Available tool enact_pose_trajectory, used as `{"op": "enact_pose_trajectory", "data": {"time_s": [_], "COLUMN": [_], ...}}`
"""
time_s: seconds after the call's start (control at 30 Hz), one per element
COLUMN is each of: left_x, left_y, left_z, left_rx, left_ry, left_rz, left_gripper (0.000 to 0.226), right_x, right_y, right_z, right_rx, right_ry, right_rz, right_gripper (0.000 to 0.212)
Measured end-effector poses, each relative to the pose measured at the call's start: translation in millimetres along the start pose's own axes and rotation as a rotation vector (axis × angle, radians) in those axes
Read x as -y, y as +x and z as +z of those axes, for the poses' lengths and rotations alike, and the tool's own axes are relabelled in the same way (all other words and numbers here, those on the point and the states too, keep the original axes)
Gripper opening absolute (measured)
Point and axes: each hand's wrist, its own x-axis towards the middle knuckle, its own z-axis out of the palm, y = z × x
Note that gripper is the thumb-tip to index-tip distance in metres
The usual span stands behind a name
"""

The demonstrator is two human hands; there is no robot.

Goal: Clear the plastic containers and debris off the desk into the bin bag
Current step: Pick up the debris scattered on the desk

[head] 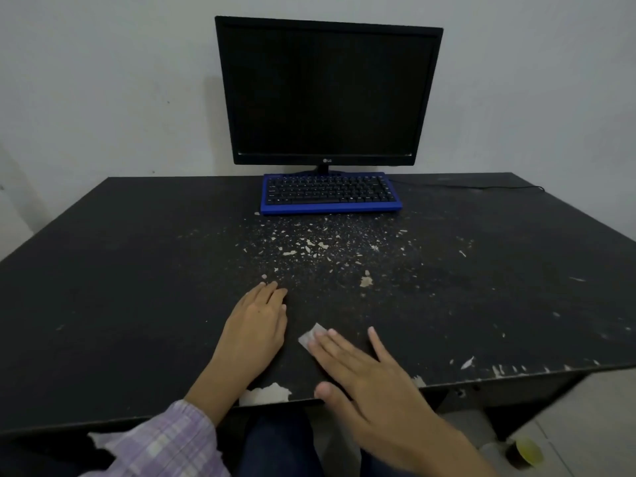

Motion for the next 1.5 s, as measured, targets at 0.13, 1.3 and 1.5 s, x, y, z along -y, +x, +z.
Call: {"op": "enact_pose_trajectory", "data": {"time_s": [0.13,1.3,1.5], "left_x": [-2.8,-87.3,-99.6], "left_y": [1.2,61.9,104.8], "left_z": [0.1,30.3,46.7], "left_rx": [0.014,0.136,0.185], "left_ry": [0.012,-0.153,-0.141], "left_rz": [-0.013,0.221,0.198], "left_gripper": [0.03,0.037,0.04], "right_x": [-21.8,-81.1,-157.8], "right_y": [-4.8,-45.4,-27.2], "right_z": [-9.2,-25.6,-51.3], "right_rx": [-0.089,-0.066,-0.149], "right_ry": [-0.027,-0.045,-0.087], "right_rz": [0.146,0.261,0.51], "right_gripper": [0.076,0.079,0.086]}}
